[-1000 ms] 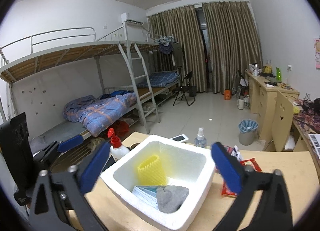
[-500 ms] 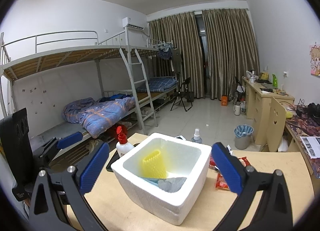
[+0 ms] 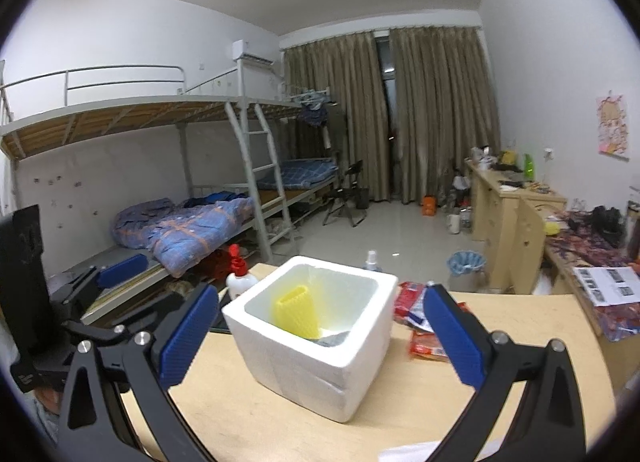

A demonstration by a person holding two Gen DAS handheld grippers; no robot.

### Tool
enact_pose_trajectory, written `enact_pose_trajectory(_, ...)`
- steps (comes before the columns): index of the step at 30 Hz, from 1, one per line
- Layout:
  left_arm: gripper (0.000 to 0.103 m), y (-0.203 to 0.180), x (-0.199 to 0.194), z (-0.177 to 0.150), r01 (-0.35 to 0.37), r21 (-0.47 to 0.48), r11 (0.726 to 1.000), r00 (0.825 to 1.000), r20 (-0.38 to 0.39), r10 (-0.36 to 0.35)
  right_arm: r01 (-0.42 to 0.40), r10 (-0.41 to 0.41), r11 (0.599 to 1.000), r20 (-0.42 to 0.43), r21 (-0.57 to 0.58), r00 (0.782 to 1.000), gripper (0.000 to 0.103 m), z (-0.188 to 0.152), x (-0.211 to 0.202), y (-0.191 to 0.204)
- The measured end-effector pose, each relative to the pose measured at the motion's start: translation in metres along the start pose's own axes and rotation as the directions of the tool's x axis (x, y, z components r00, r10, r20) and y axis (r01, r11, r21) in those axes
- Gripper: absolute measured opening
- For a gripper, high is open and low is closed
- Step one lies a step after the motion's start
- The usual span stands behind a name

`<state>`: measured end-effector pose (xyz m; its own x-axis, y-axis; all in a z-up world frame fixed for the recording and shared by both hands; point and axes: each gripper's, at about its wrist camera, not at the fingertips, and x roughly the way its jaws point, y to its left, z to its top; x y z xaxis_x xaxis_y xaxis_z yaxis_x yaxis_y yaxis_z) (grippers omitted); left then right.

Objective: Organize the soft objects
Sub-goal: 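Withdraw both tools from the foam box back toward the white cloth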

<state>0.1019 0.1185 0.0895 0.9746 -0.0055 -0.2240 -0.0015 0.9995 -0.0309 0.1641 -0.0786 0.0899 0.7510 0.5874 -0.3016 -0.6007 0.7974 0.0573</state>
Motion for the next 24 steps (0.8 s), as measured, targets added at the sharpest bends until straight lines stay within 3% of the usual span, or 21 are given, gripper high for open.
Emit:
enact_pose_trajectory(4, 0.100, -0.009, -0.009, -0.001, 0.009, 0.007, 1.000, 1.000, 0.000, -0.009, 0.110, -0.110, 0.993, 0.013, -0.040, 0.994, 0.103, -0.005, -0.012, 0.006)
enact_pose_trajectory(24, 0.103, -0.058, -0.046, -0.012, 0.123, 0.049, 0.991, 0.992, 0.015, -0.124, 0.204, -0.203, 0.979, 0.034, -0.025, 0.979, 0.103, -0.031, -0.070, -0.007)
